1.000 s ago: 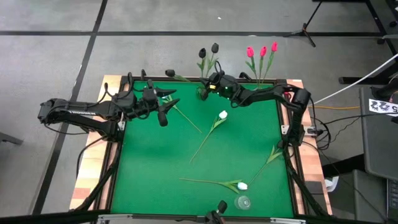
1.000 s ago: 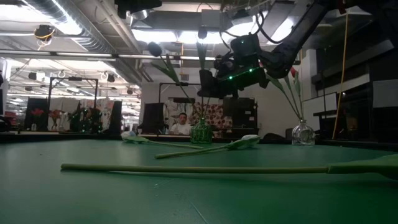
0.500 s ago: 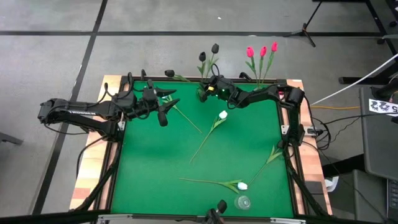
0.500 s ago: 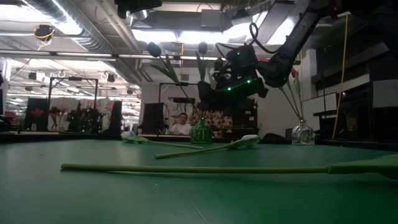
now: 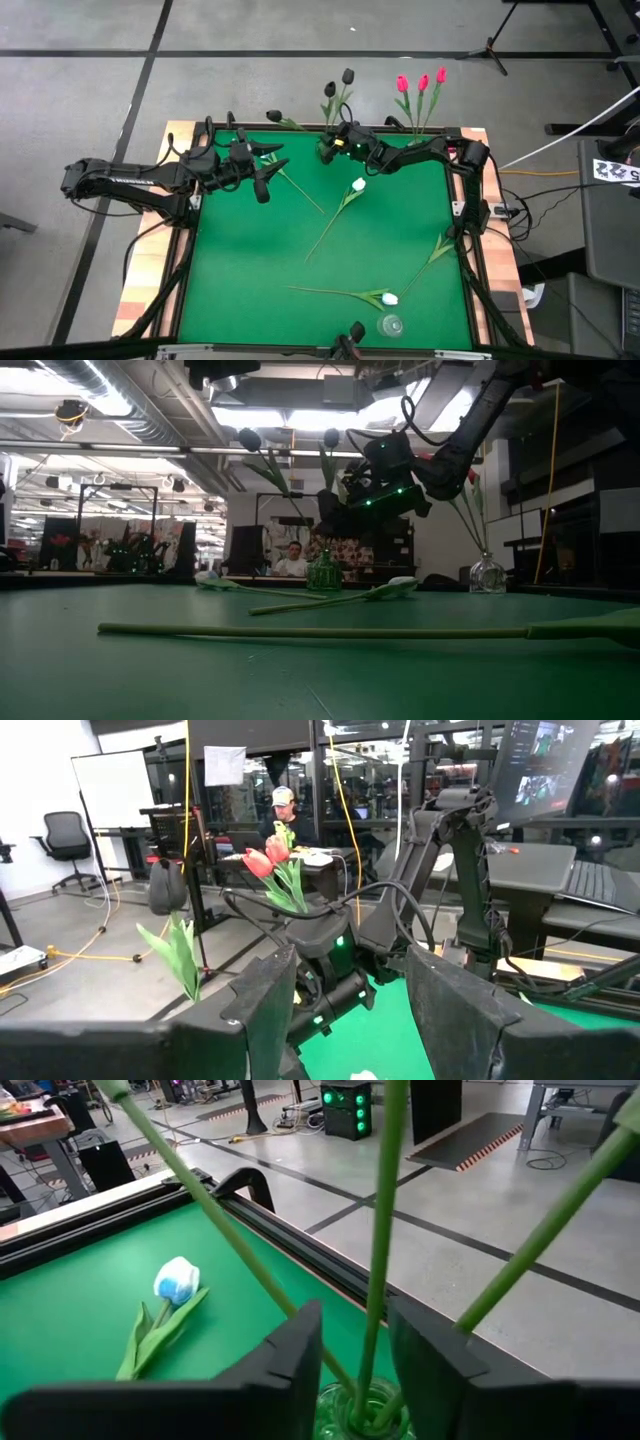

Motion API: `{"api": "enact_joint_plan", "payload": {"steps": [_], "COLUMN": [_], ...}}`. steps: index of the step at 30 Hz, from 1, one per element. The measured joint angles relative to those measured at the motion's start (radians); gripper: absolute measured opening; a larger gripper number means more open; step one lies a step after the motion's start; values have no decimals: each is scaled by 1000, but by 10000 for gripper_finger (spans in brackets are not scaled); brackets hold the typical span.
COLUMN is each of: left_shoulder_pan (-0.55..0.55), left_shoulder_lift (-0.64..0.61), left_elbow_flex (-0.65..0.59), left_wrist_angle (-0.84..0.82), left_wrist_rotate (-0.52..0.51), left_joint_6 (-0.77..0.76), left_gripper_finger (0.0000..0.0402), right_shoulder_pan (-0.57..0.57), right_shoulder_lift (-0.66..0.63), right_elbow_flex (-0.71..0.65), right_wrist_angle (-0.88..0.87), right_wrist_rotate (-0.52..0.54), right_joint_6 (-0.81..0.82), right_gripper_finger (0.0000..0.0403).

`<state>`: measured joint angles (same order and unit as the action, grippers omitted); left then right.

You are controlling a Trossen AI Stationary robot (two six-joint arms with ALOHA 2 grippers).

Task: Sort flowers into vase by color
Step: Put the black tulip into the green vase

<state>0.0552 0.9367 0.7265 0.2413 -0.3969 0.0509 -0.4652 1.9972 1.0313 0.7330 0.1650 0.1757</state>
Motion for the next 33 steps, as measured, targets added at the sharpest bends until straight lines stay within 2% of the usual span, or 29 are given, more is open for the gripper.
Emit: {"api": "enact_joint_plan", "payload": {"steps": [7, 12, 20, 33], "left_shoulder_pan": [0, 0, 0, 0], "left_shoulder_lift": [0, 0, 0, 0], "left_elbow_flex": [0, 0, 0, 0], "left_wrist_angle": [0, 0, 0, -29], "left_wrist_rotate": [0, 0, -1, -12], "left_joint_6": [0, 0, 0, 1], "left_gripper_finger": [186, 186, 186, 186], "right_shoulder_pan": [0, 0, 0, 0], "right_shoulder_lift": [0, 0, -18, -18], "right_elbow_flex": [0, 0, 11, 146], "right_wrist_angle": [4, 6, 17, -165], "right_wrist_rotate": [0, 0, 0, 0], "right_joint_6": [0, -1, -27, -129], "right_gripper_finger": [185, 209, 215, 215]}}
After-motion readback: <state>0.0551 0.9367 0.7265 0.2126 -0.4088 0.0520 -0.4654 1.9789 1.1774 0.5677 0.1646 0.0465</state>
